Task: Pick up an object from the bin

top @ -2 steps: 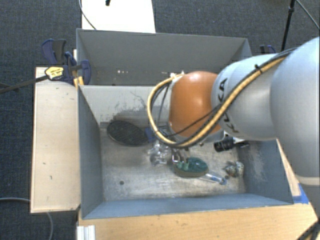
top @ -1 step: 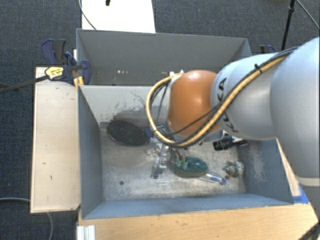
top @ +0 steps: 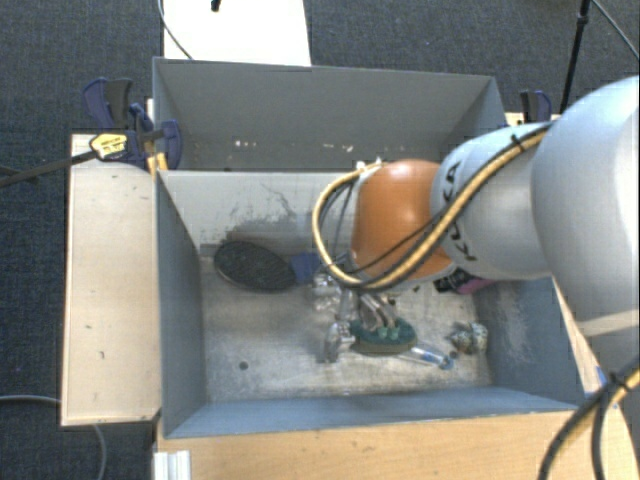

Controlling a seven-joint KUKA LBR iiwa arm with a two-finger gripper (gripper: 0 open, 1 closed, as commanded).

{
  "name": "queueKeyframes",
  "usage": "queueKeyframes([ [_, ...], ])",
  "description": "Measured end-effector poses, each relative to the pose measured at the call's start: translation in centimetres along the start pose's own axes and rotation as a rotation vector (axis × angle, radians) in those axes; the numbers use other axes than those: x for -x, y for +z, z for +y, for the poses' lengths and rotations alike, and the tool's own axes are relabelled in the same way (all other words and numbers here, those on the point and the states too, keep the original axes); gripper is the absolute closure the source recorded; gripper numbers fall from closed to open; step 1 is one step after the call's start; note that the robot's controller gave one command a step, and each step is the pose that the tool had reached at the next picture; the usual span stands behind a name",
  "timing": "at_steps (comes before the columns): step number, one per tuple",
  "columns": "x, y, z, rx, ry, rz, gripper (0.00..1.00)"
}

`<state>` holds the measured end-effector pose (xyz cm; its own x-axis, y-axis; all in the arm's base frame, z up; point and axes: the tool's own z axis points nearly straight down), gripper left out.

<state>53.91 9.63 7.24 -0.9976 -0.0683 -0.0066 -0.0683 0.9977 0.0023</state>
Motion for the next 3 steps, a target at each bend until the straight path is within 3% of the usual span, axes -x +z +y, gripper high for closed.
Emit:
queueKeyframes([
  [1,0.1,-0.1,-5.2,-0.001,-0.171,-0.002,0.00],
  [2,0.0,-0.1,-12.7,-0.002,0.001,-0.004,0.00],
  [3,-2.2,-0.1,-19.9,0.002,0.188,-0.003,0.00],
])
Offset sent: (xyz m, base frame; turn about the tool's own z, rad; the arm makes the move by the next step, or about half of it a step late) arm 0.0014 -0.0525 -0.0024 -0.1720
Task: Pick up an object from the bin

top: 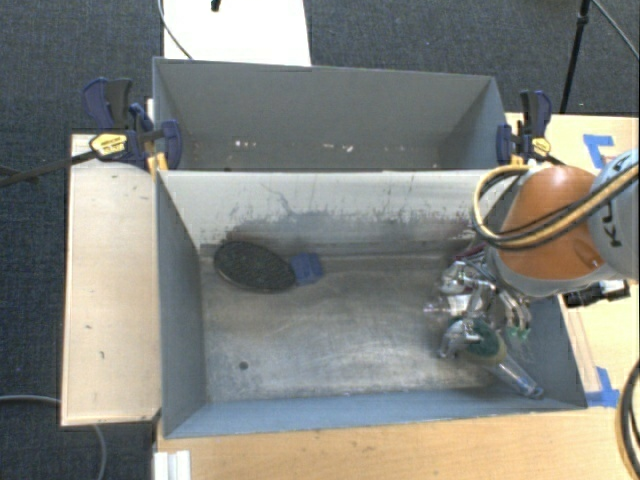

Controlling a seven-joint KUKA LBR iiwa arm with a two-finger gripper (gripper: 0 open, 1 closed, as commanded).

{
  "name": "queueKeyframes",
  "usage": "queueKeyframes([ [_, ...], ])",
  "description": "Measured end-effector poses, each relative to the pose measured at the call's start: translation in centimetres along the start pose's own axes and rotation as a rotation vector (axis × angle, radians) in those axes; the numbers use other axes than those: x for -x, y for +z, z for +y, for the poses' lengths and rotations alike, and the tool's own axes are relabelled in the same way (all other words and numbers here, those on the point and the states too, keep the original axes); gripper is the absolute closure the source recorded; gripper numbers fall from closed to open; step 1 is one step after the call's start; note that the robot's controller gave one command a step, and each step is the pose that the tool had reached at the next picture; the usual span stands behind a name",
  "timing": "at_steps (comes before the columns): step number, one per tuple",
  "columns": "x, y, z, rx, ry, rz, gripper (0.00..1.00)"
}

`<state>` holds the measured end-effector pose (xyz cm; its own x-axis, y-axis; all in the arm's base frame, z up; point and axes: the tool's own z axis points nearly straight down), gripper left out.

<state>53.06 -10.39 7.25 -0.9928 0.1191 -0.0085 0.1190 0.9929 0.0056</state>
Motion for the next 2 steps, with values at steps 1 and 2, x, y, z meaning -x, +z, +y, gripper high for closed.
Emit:
queueKeyframes([
  [1,0.2,-0.2,0.2,0.001,0.001,-0.006,1.00],
  [2,4.8,-15.5,-1.5,-0.007,-0.320,-0.002,1.00],
])
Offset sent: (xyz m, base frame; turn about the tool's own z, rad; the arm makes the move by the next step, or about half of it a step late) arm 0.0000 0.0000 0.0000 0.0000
